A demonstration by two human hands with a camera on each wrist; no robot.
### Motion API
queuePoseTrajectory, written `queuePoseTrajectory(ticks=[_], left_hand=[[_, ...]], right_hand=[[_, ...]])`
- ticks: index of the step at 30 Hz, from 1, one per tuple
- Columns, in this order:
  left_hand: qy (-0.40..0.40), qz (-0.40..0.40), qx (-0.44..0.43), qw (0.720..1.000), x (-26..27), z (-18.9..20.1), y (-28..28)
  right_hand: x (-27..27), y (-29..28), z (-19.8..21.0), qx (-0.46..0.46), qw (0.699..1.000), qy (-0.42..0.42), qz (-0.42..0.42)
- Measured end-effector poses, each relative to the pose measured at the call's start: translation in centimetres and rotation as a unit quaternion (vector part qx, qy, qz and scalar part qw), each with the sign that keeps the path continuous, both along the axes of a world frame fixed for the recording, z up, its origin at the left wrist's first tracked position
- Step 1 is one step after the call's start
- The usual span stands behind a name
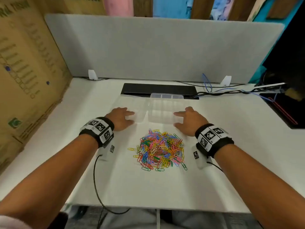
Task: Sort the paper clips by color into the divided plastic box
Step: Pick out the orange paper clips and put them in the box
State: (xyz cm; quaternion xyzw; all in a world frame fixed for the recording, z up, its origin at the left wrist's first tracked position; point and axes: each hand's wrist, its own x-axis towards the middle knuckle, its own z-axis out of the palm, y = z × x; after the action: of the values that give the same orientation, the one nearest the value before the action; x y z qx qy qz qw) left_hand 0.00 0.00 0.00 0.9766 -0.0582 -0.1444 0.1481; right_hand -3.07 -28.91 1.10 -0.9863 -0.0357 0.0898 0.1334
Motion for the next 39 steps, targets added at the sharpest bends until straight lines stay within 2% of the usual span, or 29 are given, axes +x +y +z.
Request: queuePoseTrajectory(ticks=[3,5,9,16,21,26,29,32,39], left_hand=[[-0.049,-0.019,-0.075,0.996,-1.4,0.4,-1.2],[-0.009,-0.061,-0.121,0.991,-3.4,0.9,-2.6],[0.035,-0.094,-0.142,0.985,-5.3,0.9,-4.7],[0.005,-0.094,-0.201,0.975,-5.0,0.0,-6.6],[-0.010,-0.155,-0.170,0.973,-3.0,0.3,-7.4],[0.033,-0.236,-0.072,0.969,-2.2,0.2,-8.2],[0.023,-0.217,-0.066,0.974,-2.0,0.3,-8.3],[0.015,-0.191,-0.072,0.979,-2.6,0.4,-8.1],[0.027,-0.138,-0.172,0.975,-3.8,1.3,-6.2]], right_hand=[[-1.0,-0.3,0.2,0.045,0.997,-0.056,0.030],[-2.3,-0.1,0.4,0.065,0.994,-0.067,0.049],[-4.1,0.3,0.9,0.060,0.996,-0.042,0.060],[-5.2,0.0,0.2,0.153,0.988,-0.006,0.037],[-5.1,-0.3,-0.9,0.151,0.988,0.018,0.014],[-4.3,0.9,-0.5,0.080,0.993,0.078,0.048],[-3.9,1.1,-0.7,0.054,0.994,0.081,0.049],[-3.7,0.8,-0.9,0.070,0.993,0.072,0.055],[-4.1,-1.5,-0.6,0.275,0.958,0.082,0.014]])
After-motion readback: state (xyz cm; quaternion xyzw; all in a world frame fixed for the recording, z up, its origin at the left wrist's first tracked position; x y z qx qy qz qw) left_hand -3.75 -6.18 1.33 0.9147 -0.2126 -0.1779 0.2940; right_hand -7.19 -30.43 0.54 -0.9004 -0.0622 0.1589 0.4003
